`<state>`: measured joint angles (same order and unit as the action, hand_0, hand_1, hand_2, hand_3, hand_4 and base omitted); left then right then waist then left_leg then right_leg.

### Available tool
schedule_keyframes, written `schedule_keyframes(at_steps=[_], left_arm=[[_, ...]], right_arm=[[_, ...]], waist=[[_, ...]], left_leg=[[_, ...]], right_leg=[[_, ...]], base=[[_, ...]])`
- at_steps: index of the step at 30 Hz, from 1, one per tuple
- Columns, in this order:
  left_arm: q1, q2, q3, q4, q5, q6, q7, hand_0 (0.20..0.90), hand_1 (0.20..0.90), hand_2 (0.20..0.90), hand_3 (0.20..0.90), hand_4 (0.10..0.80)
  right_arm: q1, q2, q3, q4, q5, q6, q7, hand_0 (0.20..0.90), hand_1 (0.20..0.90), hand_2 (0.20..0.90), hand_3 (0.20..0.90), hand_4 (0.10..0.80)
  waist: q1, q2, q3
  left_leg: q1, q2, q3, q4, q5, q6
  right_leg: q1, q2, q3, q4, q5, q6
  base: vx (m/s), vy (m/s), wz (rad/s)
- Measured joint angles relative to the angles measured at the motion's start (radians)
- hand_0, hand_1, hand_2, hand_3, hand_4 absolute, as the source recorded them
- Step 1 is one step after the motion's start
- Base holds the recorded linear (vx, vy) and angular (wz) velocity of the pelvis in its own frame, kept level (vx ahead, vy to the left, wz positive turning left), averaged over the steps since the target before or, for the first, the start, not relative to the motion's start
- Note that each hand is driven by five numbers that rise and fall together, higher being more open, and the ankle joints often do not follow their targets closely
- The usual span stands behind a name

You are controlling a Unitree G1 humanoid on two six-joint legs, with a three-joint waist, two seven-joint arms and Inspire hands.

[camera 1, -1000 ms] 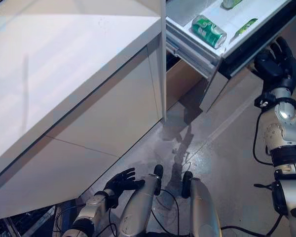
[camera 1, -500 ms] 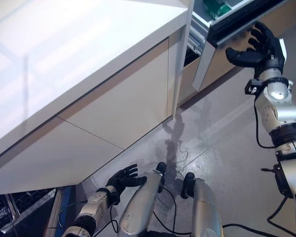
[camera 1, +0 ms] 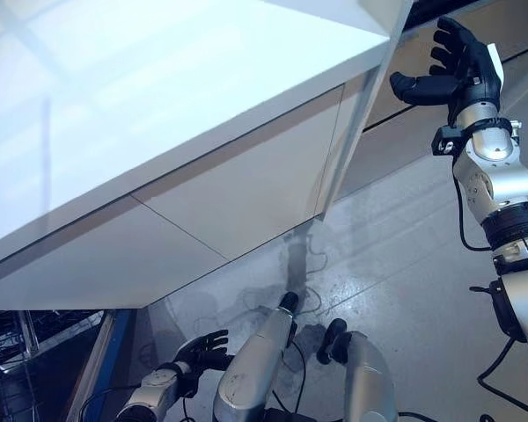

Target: Put drinks into fridge and close the fridge

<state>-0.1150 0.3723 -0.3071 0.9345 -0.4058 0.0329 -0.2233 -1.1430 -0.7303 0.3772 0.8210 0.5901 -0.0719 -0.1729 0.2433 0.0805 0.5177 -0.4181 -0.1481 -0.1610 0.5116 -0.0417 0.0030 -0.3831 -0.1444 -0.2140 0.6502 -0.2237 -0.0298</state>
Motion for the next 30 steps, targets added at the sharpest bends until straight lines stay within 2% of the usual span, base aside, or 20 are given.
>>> schedule_keyframes(at_steps=[3,6,10,12,15,19,23,30], left_arm=[[-0.006,0.001,0.002,0.0,0.009,0.001,0.001,0.9,0.9,0.9,0.9,0.8],[-0.01,0.002,0.003,0.001,0.03,0.008,0.003,0.9,0.9,0.9,0.9,0.8],[0.001,0.023,0.005,0.003,0.042,0.02,0.015,0.9,0.9,0.9,0.9,0.8],[0.006,0.037,0.01,0.004,0.047,0.027,0.016,0.9,0.9,0.9,0.9,0.8],[0.0,0.035,0.033,0.005,0.048,0.033,0.018,0.9,0.9,0.9,0.9,0.8],[0.008,0.018,0.057,0.004,0.046,0.034,0.016,0.9,0.9,0.9,0.9,0.8],[0.023,-0.01,0.09,0.009,0.047,0.051,0.013,0.9,0.9,0.9,0.9,0.8],[0.056,-0.053,0.093,0.083,0.047,0.066,0.009,0.9,0.9,0.9,0.9,0.8]], right_arm=[[0.003,0.0,-0.002,0.0,0.001,0.0,-0.019,0.9,0.9,0.9,0.9,0.8],[0.039,0.003,-0.044,-0.019,0.001,-0.001,-0.03,0.9,0.9,0.9,0.9,0.8],[0.102,0.004,-0.105,-0.075,0.002,-0.001,-0.042,0.9,0.9,0.9,0.9,0.8],[0.168,0.005,-0.165,-0.135,0.003,0.0,-0.045,0.9,0.9,0.9,0.9,0.8],[0.259,0.016,-0.233,-0.176,0.003,0.014,-0.038,0.9,0.9,0.9,0.9,0.8],[0.484,0.031,-0.262,-0.229,0.011,0.062,0.012,0.9,0.9,0.9,0.9,0.8],[0.662,0.119,-0.27,-0.237,0.0,0.105,0.049,0.9,0.9,0.9,0.9,0.8],[0.854,0.25,-0.261,-0.118,-0.008,0.151,0.145,0.9,0.9,0.9,0.9,0.8]], waist=[[-0.003,-0.008,0.0],[-0.01,-0.029,-0.001],[-0.047,-0.059,-0.018],[-0.082,-0.08,-0.031],[-0.113,-0.093,-0.049],[-0.148,-0.105,-0.155],[-0.192,-0.114,-0.253],[-0.207,-0.116,-0.323]], left_leg=[[0.026,0.01,0.006,-0.032,0.003,0.005],[0.089,0.035,0.034,-0.091,0.009,0.012],[0.163,0.057,0.074,-0.177,0.024,0.027],[0.207,0.066,0.09,-0.243,0.046,0.027],[0.278,0.078,0.12,-0.313,0.054,0.036],[0.379,0.085,0.141,-0.434,0.066,0.045],[0.455,0.091,0.153,-0.518,0.068,0.047],[0.533,0.098,0.155,-0.577,0.068,0.044]], right_leg=[[0.025,0.007,0.004,-0.037,0.013,0.002],[0.078,0.029,0.029,-0.11,0.036,0.011],[0.143,0.049,0.064,-0.206,0.072,0.024],[0.178,0.057,0.076,-0.274,0.097,0.036],[0.246,0.073,0.106,-0.363,0.134,0.051],[0.348,0.084,0.117,-0.503,0.165,0.064],[0.437,0.094,0.121,-0.622,0.192,0.069],[0.524,0.103,0.12,-0.703,0.203,0.066]], base=[[-0.012,-0.033,-0.1],[-0.02,-0.039,-0.3],[-0.029,-0.022,-0.31],[-0.013,-0.005,-0.3],[0.035,0.019,-0.34],[0.045,0.021,-0.18],[-0.004,0.006,-0.11],[-0.015,0.01,-0.01]])
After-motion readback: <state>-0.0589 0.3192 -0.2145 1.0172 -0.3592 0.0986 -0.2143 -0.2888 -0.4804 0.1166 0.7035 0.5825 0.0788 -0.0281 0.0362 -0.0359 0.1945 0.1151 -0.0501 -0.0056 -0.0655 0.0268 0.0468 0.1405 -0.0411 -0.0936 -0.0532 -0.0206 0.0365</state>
